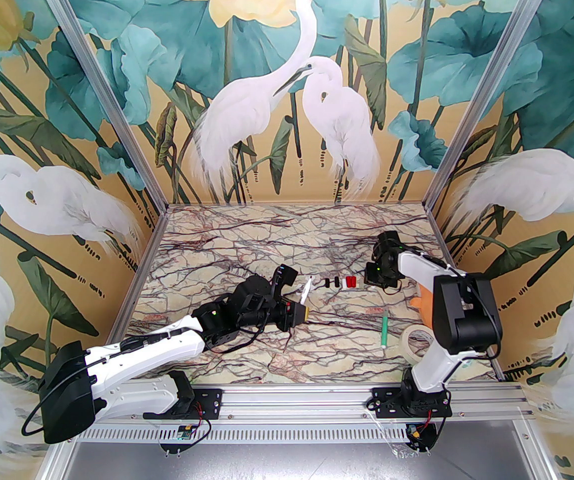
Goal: Open the pen caps
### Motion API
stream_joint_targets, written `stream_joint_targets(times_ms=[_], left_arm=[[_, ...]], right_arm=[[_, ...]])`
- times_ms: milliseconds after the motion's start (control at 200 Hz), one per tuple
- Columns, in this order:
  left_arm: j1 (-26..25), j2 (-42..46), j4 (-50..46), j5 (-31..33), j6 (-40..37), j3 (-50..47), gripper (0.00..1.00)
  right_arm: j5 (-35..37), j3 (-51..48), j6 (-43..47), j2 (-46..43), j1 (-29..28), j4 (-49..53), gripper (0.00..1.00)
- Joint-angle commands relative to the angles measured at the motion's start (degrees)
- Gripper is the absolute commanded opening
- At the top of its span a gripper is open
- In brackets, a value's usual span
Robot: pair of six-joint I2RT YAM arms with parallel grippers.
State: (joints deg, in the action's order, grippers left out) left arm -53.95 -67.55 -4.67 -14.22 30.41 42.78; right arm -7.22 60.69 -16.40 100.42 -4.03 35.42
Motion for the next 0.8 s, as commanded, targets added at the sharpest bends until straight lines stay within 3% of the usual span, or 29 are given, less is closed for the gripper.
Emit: stream_joint_targets(times_ms=[0, 390, 795], left_arm=[[0.34, -0.55, -0.52, 0.62, 0.79, -0.77, 0.04], [0.34, -2.59, 0.13, -0.2, 1.27, -0.44, 0.04], [0.34, -3.23, -0.09, 0.63, 2.15, -1.12, 0.04]], right_arm=[[1.06, 2.04, 1.13, 1.27, 0.3, 0.34, 0.21], [-0.2, 2.68, 1.06, 3.0, 0.25, -0.59, 0.27], [-5.19, 0.54, -1.1, -2.1, 0.08, -2.39, 0.29]])
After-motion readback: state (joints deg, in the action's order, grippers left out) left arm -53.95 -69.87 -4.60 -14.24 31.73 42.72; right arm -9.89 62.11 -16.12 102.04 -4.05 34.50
